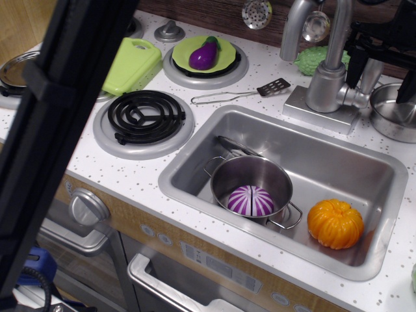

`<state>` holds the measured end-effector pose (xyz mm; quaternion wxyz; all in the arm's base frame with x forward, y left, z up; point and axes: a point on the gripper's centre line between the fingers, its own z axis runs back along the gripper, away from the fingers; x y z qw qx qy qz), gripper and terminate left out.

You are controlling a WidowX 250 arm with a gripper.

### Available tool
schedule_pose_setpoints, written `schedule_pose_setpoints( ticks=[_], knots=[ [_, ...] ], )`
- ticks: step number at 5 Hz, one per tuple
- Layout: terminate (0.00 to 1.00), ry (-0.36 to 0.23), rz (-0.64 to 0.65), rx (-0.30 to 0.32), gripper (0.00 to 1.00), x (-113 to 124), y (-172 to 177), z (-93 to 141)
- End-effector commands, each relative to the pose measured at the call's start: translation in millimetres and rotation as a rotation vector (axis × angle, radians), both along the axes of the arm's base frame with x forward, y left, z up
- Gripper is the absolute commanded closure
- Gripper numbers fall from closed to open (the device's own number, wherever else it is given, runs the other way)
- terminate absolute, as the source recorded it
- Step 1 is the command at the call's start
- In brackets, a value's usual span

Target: Turn lever vertical to front

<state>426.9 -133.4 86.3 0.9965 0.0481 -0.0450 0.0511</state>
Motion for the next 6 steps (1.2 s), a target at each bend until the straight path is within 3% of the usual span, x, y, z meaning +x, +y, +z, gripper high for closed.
schedule_pose_setpoints(
  ticks=[1, 4, 6],
  knots=[
    [0.0, 0.0, 0.0, 0.0, 0.0, 0, 0, 0],
    [0.0, -0.162, -0.027, 0.078, 0.0, 12, -9, 31],
    [0.0, -0.229, -0.055, 0.075, 0.0, 32, -4, 35]
  ],
)
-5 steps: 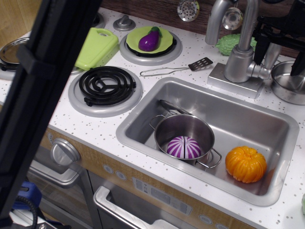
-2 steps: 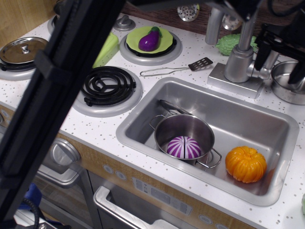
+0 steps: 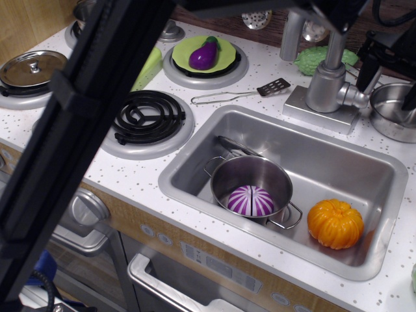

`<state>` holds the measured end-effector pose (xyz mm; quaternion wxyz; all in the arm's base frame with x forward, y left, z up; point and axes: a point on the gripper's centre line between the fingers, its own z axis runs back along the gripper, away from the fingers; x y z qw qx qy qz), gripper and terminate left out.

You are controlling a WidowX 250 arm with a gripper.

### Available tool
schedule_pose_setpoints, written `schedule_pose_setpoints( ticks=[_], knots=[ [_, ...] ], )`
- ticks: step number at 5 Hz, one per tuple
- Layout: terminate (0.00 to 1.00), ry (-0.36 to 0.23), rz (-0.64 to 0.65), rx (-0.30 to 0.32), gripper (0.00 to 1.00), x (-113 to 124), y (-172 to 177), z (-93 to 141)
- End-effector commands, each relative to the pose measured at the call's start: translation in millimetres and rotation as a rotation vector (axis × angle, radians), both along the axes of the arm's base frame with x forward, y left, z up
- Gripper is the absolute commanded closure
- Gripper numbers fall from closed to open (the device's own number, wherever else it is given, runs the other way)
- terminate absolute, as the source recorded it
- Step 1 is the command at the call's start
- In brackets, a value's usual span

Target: Turn lever vertical to front

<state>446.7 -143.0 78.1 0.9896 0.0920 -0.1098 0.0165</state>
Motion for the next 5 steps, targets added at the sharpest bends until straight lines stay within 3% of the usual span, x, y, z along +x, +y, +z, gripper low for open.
schedule_pose_setpoints(
  ticks=[1, 4, 5],
  knots=[
    [0.0, -0.113, 0.003, -0.009, 0.0, 20, 15, 43],
    [0.0, -0.115, -0.008, -0.025, 0.0, 36, 28, 41],
    [0.0, -0.119, 0.02, -0.047, 1.0, 34, 23, 36]
  ],
)
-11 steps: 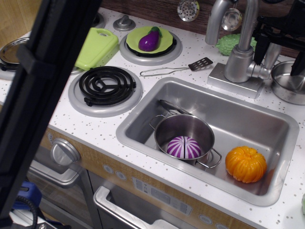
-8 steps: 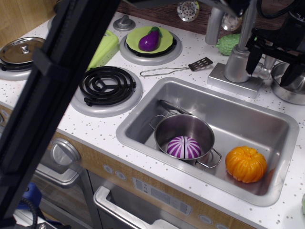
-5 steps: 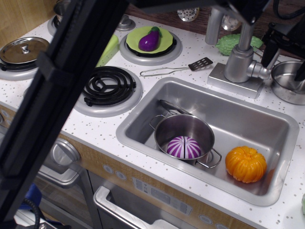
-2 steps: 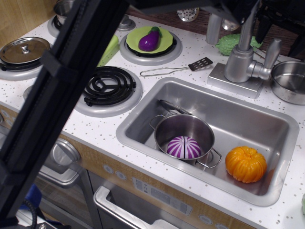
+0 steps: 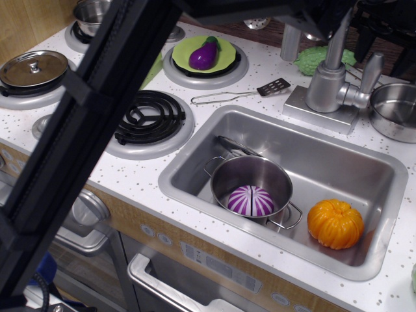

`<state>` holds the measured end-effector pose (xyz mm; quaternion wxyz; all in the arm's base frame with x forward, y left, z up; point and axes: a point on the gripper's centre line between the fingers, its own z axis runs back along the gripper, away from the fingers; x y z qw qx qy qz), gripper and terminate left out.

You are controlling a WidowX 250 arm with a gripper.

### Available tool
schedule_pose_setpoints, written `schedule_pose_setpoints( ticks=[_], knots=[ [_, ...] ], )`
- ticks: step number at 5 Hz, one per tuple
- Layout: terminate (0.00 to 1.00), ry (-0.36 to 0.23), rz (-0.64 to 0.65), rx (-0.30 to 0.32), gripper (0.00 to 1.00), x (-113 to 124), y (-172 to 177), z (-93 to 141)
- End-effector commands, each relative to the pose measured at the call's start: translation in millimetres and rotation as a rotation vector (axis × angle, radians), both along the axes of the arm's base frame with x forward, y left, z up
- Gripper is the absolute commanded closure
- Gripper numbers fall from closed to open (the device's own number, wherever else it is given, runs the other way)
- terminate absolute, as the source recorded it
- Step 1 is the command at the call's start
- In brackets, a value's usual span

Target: Turn lever vertical to front

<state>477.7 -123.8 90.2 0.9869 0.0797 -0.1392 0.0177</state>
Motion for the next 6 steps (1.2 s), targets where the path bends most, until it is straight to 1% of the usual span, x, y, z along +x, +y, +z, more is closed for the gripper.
schedule_pose_setpoints(
  ticks=[1, 2, 3, 4, 5, 6],
  knots=[
    [0.0, -0.042, 0.04, -0.064, 1.0, -2, -1, 19],
    [0.0, -0.023, 0.07, -0.08, 1.0, -14, -10, 18],
    [0.0, -0.014, 0.099, -0.075, 1.0, -33, -18, 14],
    [0.0, -0.002, 0.115, -0.071, 1.0, -43, -22, 8],
    [0.0, 0.009, 0.128, -0.099, 1.0, -49, -24, -3],
    [0.0, 0.05, 0.133, -0.162, 1.0, -53, -23, -14]
  ],
)
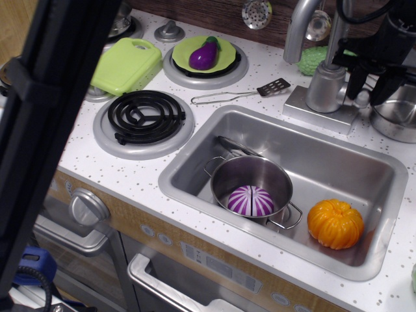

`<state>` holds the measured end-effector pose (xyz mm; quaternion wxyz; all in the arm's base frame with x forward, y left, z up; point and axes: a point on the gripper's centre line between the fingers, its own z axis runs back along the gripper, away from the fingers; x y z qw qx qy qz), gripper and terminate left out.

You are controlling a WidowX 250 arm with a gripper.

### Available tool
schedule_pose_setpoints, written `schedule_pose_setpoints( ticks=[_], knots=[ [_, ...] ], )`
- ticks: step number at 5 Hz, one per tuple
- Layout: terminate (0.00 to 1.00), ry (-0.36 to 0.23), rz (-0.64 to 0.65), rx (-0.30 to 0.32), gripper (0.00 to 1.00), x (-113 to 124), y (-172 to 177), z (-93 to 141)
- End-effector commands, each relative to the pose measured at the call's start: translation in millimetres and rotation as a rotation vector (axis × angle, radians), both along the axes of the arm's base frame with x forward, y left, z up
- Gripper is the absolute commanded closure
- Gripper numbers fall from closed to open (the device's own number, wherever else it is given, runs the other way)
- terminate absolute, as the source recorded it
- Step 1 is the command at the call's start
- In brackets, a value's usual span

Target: Turn lever vertical to front

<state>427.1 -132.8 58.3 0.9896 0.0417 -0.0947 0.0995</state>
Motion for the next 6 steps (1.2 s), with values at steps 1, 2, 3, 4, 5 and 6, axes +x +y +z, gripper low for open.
schedule_pose_setpoints(
  ticks=[1, 2, 3, 4, 5, 6],
  knots=[
    [0.0, -0.024, -0.016, -0.061, 1.0, -6, -15, 9],
    [0.0, -0.006, -0.029, -0.079, 1.0, -6, -15, -3],
    [0.0, 0.007, -0.024, -0.088, 1.0, -4, -16, -9],
    [0.0, 0.016, -0.033, -0.087, 1.0, -1, -15, -9],
    [0.0, 0.04, -0.043, -0.073, 0.0, -3, -13, 1],
    [1.0, 0.068, -0.05, -0.036, 0.0, -8, -13, 15]
  ],
)
